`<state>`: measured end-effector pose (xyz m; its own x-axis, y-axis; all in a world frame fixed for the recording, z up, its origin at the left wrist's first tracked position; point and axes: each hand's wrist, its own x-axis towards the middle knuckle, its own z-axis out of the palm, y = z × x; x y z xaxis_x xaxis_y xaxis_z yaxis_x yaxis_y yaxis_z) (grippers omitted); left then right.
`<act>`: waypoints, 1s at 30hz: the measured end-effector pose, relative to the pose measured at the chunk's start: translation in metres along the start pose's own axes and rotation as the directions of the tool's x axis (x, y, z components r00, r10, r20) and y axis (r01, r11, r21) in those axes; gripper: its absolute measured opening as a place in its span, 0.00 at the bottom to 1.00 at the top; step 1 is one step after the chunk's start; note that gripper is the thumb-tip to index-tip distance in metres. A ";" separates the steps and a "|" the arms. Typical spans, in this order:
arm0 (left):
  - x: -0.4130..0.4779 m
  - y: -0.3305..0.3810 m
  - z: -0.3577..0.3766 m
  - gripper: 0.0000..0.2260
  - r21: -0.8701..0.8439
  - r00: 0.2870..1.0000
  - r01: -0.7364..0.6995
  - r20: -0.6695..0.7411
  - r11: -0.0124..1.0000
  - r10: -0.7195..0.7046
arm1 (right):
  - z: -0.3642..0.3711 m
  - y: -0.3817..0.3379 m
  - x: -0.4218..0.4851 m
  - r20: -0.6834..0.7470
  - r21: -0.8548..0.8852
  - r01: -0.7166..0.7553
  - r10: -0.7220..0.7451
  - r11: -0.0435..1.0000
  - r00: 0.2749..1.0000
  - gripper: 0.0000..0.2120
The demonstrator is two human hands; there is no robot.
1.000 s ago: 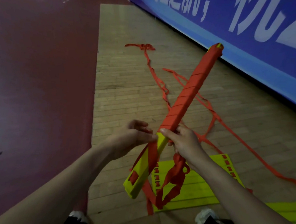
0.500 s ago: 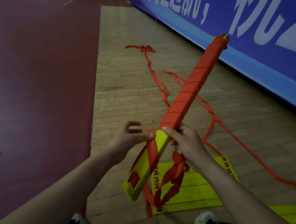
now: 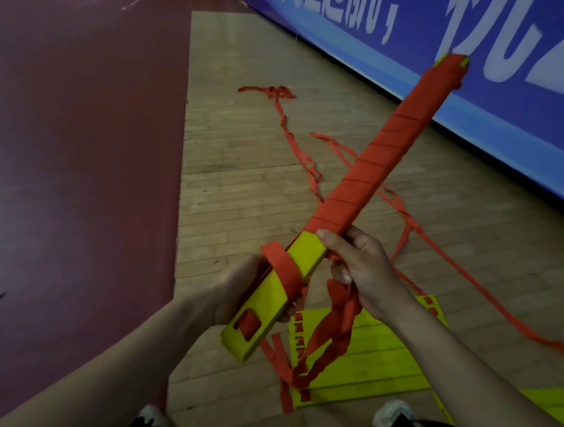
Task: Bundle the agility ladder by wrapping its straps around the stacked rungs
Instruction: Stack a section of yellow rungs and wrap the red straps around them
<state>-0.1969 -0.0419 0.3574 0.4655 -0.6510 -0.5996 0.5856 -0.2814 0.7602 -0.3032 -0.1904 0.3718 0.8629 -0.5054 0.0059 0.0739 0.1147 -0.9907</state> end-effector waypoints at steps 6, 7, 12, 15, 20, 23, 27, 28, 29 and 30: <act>0.000 0.007 -0.003 0.30 -0.171 0.998 0.020 0.061 0.985 -0.010 | -0.005 0.005 0.005 -0.082 0.016 -0.043 0.045 0.999 0.996 0.03; -0.002 0.009 -0.005 0.32 -0.145 0.996 0.020 0.091 0.989 -0.007 | -0.005 0.005 0.005 -0.090 0.017 -0.049 0.051 0.999 0.995 0.03; -0.009 0.012 0.000 0.17 0.097 0.994 -0.069 0.094 0.993 0.060 | -0.003 0.006 0.003 -0.065 0.000 -0.060 0.060 0.998 0.996 0.03; -0.005 0.008 0.005 0.09 0.115 0.983 -0.181 0.018 0.977 0.180 | -0.003 0.007 0.001 -0.030 0.014 -0.056 0.057 0.998 0.998 0.02; -0.006 0.004 0.015 0.07 0.068 0.949 -0.288 -0.113 0.955 0.294 | 0.001 0.009 0.003 -0.021 0.013 -0.017 0.017 1.000 1.000 0.05; -0.004 0.003 0.014 0.13 0.032 0.916 -0.292 -0.278 0.956 0.289 | -0.002 0.007 0.004 -0.038 0.025 -0.006 0.007 1.000 0.999 0.07; -0.015 0.006 0.024 0.10 0.281 0.893 -0.329 -0.217 0.902 0.393 | -0.002 0.008 0.003 -0.038 0.020 0.008 -0.007 1.000 0.999 0.04; -0.021 0.008 0.027 0.15 0.321 0.915 -0.296 -0.177 0.900 0.364 | -0.001 0.007 0.002 -0.042 0.021 0.010 -0.009 1.000 0.999 0.03; -0.025 0.010 0.027 0.20 0.318 0.945 -0.265 -0.105 0.910 0.311 | 0.000 0.005 0.001 -0.044 0.021 0.009 -0.008 1.000 0.999 0.03; -0.029 0.012 0.026 0.22 0.278 0.967 -0.244 -0.003 0.929 0.254 | 0.001 0.004 0.001 -0.041 0.021 0.009 -0.008 1.000 0.999 0.03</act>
<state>-0.2208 -0.0451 0.3904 0.6010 -0.6993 -0.3871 0.2460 -0.2989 0.9220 -0.3018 -0.1897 0.3675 0.8411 -0.5409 0.0084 0.0925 0.1284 -0.9874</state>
